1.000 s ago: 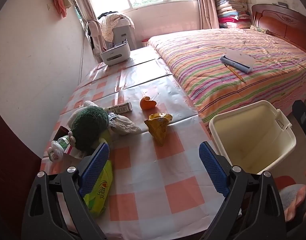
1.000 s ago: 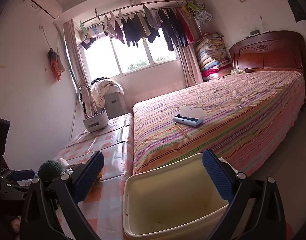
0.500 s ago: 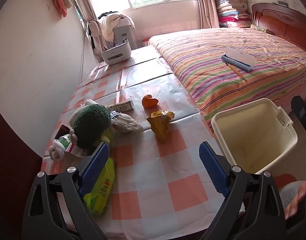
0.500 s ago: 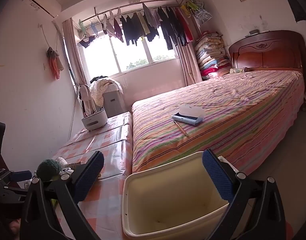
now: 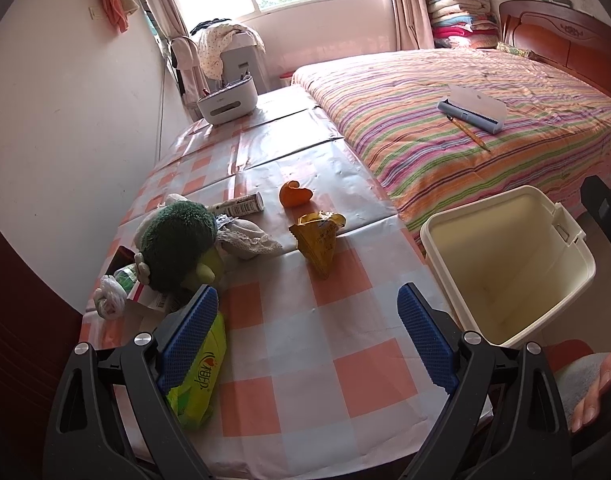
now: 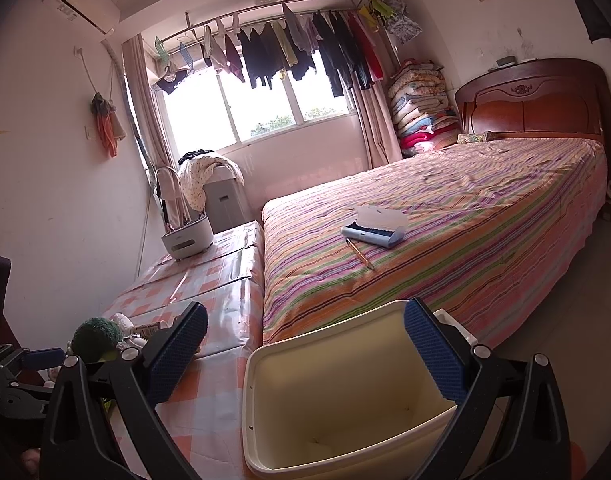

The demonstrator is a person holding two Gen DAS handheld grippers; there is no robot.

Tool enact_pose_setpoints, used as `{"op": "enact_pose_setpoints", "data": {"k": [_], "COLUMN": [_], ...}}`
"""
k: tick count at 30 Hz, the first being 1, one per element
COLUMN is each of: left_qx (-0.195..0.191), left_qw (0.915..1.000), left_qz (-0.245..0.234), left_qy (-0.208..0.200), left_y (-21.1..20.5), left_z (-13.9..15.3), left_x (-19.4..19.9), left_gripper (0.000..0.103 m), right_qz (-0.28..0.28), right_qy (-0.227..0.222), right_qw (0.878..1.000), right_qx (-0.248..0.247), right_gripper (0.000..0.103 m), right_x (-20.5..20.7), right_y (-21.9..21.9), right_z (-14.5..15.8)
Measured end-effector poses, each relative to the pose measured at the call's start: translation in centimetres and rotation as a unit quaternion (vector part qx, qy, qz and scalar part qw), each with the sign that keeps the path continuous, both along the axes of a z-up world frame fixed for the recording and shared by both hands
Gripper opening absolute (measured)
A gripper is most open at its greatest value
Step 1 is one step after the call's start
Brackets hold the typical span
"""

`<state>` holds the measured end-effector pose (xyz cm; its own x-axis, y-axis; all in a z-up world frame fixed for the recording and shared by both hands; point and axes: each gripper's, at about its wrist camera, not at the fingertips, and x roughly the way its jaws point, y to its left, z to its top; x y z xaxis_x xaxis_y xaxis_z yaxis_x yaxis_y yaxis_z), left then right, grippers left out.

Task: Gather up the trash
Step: 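Move both tools toward the table items beside the cream bin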

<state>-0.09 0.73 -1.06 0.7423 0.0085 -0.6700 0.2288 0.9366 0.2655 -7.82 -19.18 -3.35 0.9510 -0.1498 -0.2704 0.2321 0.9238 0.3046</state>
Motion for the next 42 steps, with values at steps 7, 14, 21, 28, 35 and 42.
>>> {"op": "enact_pose_setpoints", "data": {"k": [7,14,21,28,35,42], "left_qx": [-0.004,-0.004,-0.004,-0.006,-0.011,-0.011], "left_qw": [1.0,1.0,1.0,1.0,0.9999,0.9997], "left_qz": [0.002,0.0,0.0,0.005,0.011,0.02], "left_qy": [0.006,0.008,0.009,0.005,0.003,0.0], "left_y": [0.4,0.5,0.9,1.6,2.4,3.8], "left_z": [-0.1,-0.2,-0.2,0.2,0.5,0.7], "left_x": [0.2,0.2,-0.1,-0.3,-0.4,-0.9], "left_gripper": [0.09,0.09,0.09,0.09,0.09,0.09], "right_qz": [0.0,0.001,-0.001,-0.006,-0.006,-0.004], "right_qy": [0.004,0.006,0.008,0.008,0.01,0.012], "right_qw": [1.0,1.0,1.0,1.0,1.0,1.0], "right_qx": [-0.001,-0.002,-0.005,-0.008,-0.014,-0.017], "right_gripper": [0.096,0.096,0.096,0.096,0.096,0.096], "right_x": [0.2,0.4,0.6,0.6,0.6,0.6], "right_y": [0.1,0.1,0.3,0.3,0.6,0.8], "right_z": [-0.1,-0.2,-0.3,-0.3,-0.3,-0.2]}}
